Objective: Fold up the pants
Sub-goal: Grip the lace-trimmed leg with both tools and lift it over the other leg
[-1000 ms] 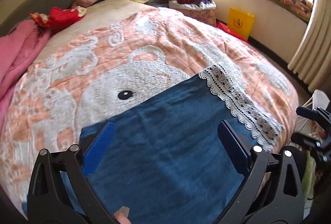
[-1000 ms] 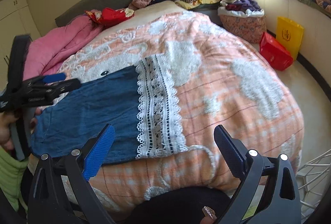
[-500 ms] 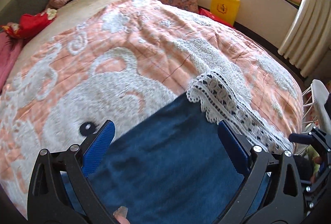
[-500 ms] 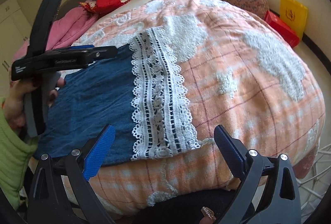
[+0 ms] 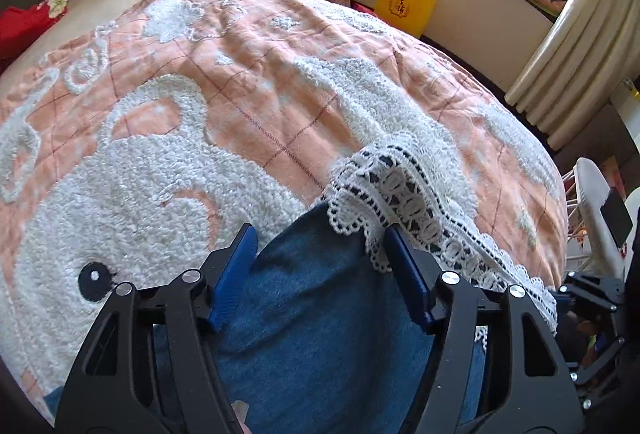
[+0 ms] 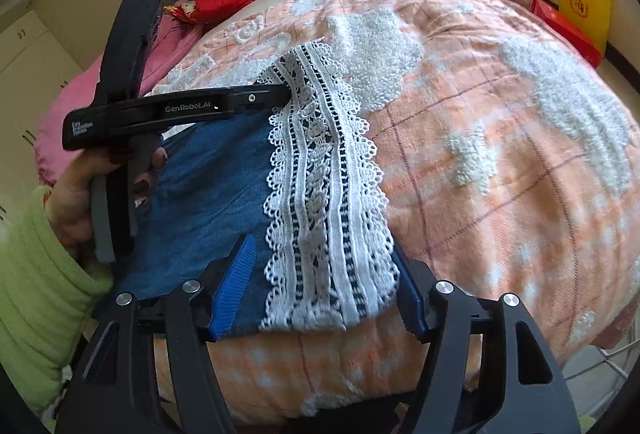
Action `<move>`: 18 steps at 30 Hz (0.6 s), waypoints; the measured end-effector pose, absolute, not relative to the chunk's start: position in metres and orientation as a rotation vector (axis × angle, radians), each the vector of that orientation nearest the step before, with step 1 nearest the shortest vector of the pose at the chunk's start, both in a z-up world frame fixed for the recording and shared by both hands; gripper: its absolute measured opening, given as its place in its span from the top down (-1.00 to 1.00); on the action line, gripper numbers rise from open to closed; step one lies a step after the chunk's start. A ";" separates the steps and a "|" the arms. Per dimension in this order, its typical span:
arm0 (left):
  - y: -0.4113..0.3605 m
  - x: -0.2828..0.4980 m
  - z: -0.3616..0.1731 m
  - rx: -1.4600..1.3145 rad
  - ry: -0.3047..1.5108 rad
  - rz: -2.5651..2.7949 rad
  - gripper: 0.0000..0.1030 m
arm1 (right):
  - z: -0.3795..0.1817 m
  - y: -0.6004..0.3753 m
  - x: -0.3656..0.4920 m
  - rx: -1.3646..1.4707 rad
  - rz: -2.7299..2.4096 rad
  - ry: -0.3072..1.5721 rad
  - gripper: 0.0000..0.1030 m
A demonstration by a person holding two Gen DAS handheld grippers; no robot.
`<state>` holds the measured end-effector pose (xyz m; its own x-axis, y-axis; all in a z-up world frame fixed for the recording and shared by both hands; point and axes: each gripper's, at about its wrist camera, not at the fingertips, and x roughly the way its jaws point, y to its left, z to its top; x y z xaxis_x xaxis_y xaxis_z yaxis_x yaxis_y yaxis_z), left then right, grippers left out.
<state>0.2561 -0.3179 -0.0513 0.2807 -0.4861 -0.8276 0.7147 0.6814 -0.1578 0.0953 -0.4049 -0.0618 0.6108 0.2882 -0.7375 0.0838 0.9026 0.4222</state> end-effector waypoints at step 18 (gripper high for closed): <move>-0.323 0.244 -0.050 0.267 0.990 -0.839 0.67 | -0.062 -0.409 0.107 0.568 0.258 0.885 0.49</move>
